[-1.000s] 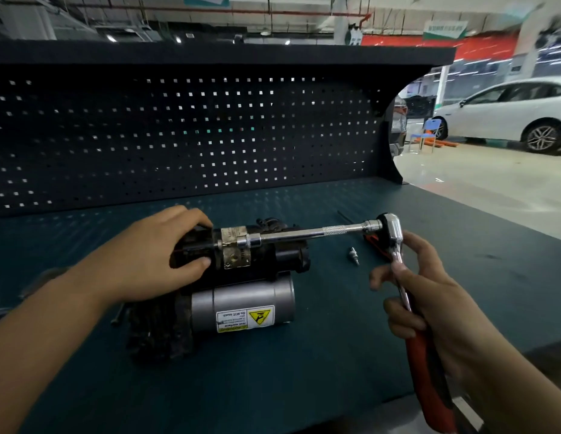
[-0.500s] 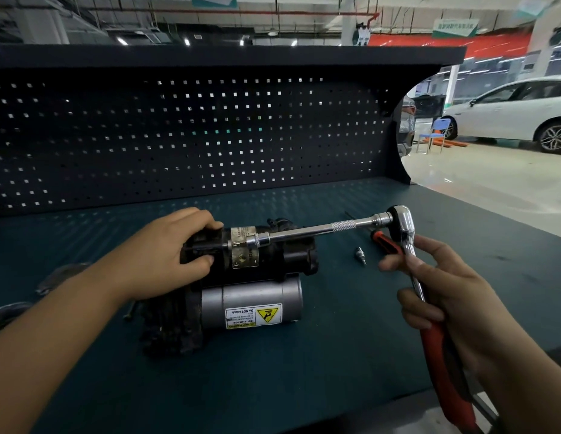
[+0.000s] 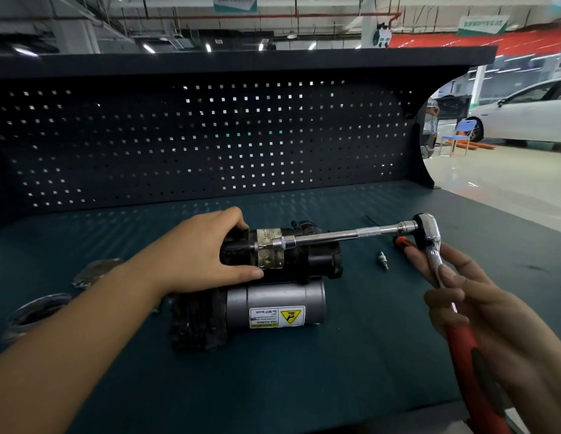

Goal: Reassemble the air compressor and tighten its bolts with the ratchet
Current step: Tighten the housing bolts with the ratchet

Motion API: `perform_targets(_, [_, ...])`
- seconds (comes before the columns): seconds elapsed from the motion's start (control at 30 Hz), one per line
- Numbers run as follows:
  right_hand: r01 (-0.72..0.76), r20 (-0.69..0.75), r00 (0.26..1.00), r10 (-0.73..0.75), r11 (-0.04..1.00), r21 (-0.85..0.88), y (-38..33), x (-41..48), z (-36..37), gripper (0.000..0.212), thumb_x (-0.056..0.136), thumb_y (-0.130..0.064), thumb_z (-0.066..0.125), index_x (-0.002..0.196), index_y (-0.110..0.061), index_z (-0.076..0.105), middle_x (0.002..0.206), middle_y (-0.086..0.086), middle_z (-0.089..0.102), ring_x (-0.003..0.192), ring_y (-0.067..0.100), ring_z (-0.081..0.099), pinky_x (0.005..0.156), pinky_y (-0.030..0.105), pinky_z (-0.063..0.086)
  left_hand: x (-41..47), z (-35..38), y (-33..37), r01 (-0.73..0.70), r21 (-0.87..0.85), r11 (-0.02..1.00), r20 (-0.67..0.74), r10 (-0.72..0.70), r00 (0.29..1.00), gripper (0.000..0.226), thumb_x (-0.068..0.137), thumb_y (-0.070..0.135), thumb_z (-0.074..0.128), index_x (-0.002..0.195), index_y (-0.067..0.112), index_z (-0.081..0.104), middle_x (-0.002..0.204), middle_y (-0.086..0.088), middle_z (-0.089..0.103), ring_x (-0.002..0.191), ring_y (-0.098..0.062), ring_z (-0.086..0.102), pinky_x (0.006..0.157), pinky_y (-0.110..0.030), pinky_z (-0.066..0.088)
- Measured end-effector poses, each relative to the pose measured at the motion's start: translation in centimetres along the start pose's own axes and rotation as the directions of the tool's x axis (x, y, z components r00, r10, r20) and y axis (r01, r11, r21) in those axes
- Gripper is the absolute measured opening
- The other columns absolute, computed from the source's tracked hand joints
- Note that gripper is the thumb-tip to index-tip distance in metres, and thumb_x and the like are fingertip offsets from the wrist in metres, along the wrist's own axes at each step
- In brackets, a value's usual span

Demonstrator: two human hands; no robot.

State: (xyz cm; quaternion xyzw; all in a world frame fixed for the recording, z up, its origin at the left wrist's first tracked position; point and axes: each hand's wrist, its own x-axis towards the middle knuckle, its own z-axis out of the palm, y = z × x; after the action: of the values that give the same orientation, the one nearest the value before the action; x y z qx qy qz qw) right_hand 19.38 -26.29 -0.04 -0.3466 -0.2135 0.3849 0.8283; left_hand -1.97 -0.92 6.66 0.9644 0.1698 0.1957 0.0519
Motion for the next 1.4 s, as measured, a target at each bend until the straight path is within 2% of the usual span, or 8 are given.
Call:
perform_targets(0.1, [-0.016,0.027,1.0,0.014,0.999,0.046,-0.1,-0.2,0.1,0.08,0.013,-0.013,0.098,0.09,-0.023,0.077,0.109,0.008,0.072,0.042,0.003,0.05,0.03,0.012,0.034,0.7,0.0,0.2,0.02,0.058,0.998,-0.025,-0.018,1.0,0.059,0.055,0.07,0.067,0.096,0.033,0.046,0.092,0.022,0.05,0.085,0.004,0.048,0.068,-0.016,0.039])
perform_targets(0.27, [-0.071,-0.004,0.997,0.073,0.988,0.139,-0.2,-0.3,0.3,0.066,0.005,-0.006,0.096,0.063,-0.019,0.068,0.107,0.01,0.072,0.04,0.003,0.051,0.028,0.012,0.033,0.8,0.1,0.0,0.013,0.038,0.999,-0.043,-0.011,0.999,0.051,0.057,0.062,0.073,0.091,0.033,0.047,0.089,0.02,0.053,0.083,0.006,0.048,0.065,-0.011,0.037])
perform_targets(0.43, [-0.082,-0.059,0.994,0.087,0.992,0.095,0.7,-0.9,1.1,0.015,0.066,-0.004,0.066,0.073,-0.017,0.066,0.099,0.011,0.073,0.029,0.001,0.028,0.025,0.01,0.026,0.7,0.1,0.0,0.003,0.006,1.0,-0.039,-0.003,0.999,0.042,0.063,0.06,0.071,0.086,0.037,0.044,0.089,0.019,0.055,0.082,0.005,0.05,0.066,-0.016,0.041])
perform_targets(0.5, [-0.046,-0.068,0.997,0.048,0.999,0.028,0.8,-0.7,0.9,0.03,0.076,-0.006,0.049,0.085,-0.02,0.074,0.102,0.011,0.073,0.035,-0.001,0.018,0.026,0.009,0.025,0.5,0.0,0.2,-0.018,0.012,1.0,-0.016,0.018,1.0,0.041,0.067,0.061,0.067,0.095,0.041,0.044,0.095,0.021,0.054,0.087,0.002,0.052,0.073,-0.02,0.045])
perform_targets(0.63, [0.045,0.004,0.999,-0.045,0.992,-0.115,0.5,-0.9,1.0,0.054,0.079,-0.009,0.049,0.12,-0.041,0.064,0.112,0.015,0.07,0.033,0.001,0.029,0.03,0.011,0.03,0.6,-0.5,0.8,-0.071,0.1,0.992,0.134,0.058,0.989,0.052,0.077,0.061,0.051,0.119,0.077,0.023,0.111,0.025,0.042,0.099,0.001,0.047,0.083,-0.019,0.04])
perform_targets(0.8, [0.096,0.014,0.995,-0.095,0.976,-0.195,0.2,-1.2,1.6,0.059,0.081,-0.013,0.049,0.136,-0.034,0.049,0.113,0.014,0.07,0.032,0.003,0.029,0.031,0.012,0.029,1.0,-0.3,1.3,-0.093,0.072,0.993,0.099,0.085,0.991,0.051,0.08,0.053,0.056,0.126,0.064,0.037,0.116,0.029,0.045,0.104,0.007,0.042,0.086,-0.018,0.034])
perform_targets(1.0, [-0.005,-0.03,1.0,-0.003,0.968,-0.249,-0.3,-1.0,1.7,0.045,0.081,-0.016,0.045,0.118,0.007,0.054,0.086,0.008,0.074,0.03,0.004,0.029,0.03,0.011,0.027,2.5,-0.3,2.7,-0.104,0.134,0.986,0.048,0.098,0.994,0.052,0.065,0.073,0.051,0.106,0.041,0.057,0.095,0.019,0.052,0.088,0.002,0.048,0.071,-0.018,0.04])
perform_targets(1.4, [-0.103,-0.143,0.988,0.062,0.947,-0.304,0.4,-1.3,1.5,0.031,0.09,-0.027,0.047,0.112,-0.017,0.066,0.059,0.007,0.056,0.033,0.012,0.04,0.028,0.021,0.033,7.5,-1.3,5.7,-0.091,-0.223,0.971,0.46,0.187,0.868,0.037,0.064,0.069,0.05,0.083,0.041,0.065,0.12,0.014,0.05,0.1,0.002,0.054,0.097,-0.022,0.042])
